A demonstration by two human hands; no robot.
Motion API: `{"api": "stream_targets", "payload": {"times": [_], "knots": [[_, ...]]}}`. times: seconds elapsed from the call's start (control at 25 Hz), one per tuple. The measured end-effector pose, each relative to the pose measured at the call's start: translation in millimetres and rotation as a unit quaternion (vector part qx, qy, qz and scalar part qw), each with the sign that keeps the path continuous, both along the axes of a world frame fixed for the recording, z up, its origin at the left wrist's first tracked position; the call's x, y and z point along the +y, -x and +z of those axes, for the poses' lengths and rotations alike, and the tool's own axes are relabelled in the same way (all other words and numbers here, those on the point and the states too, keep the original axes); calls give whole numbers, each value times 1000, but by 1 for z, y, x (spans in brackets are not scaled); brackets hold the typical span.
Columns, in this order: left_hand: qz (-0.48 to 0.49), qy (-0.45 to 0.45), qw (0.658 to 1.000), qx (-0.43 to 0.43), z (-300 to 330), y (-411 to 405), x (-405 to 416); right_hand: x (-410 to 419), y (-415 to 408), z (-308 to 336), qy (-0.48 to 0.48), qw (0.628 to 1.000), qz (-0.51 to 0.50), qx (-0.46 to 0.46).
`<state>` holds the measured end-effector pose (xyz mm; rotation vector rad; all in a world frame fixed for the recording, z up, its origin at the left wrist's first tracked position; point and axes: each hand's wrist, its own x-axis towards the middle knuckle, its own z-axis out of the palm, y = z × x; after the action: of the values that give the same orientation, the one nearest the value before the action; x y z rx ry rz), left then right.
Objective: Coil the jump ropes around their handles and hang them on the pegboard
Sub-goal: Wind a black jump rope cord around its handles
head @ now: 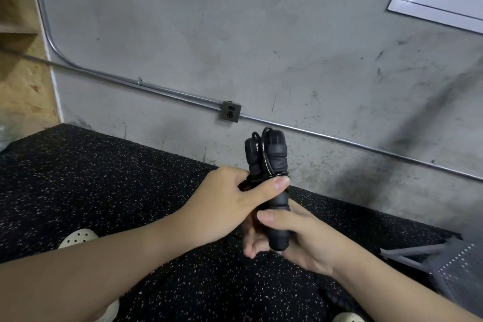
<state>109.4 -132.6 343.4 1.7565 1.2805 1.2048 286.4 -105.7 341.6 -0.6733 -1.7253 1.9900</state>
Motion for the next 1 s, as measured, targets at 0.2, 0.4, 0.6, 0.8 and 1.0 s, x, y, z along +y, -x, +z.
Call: {"api": "stream_targets", "payload": {"times": [0.2,0.4,0.6,0.8,1.0], "knots": [[11,55,997,61,0,7,1,3,-1,-1,-49,996,-74,-27],[40,90,993,68,9,9,-4,8,-3,-3,-115,985,-120,-42],[71,7,995,65,5,2,-2,16,-1,-3,-127,980,-145,-47],[88,-33,992,88,4,-5,-9,18,7,-8,-162,969,-174,-63],[120,-40,973,192,5,-1,-11,8,17,-15,-232,941,-233,-85]]}}
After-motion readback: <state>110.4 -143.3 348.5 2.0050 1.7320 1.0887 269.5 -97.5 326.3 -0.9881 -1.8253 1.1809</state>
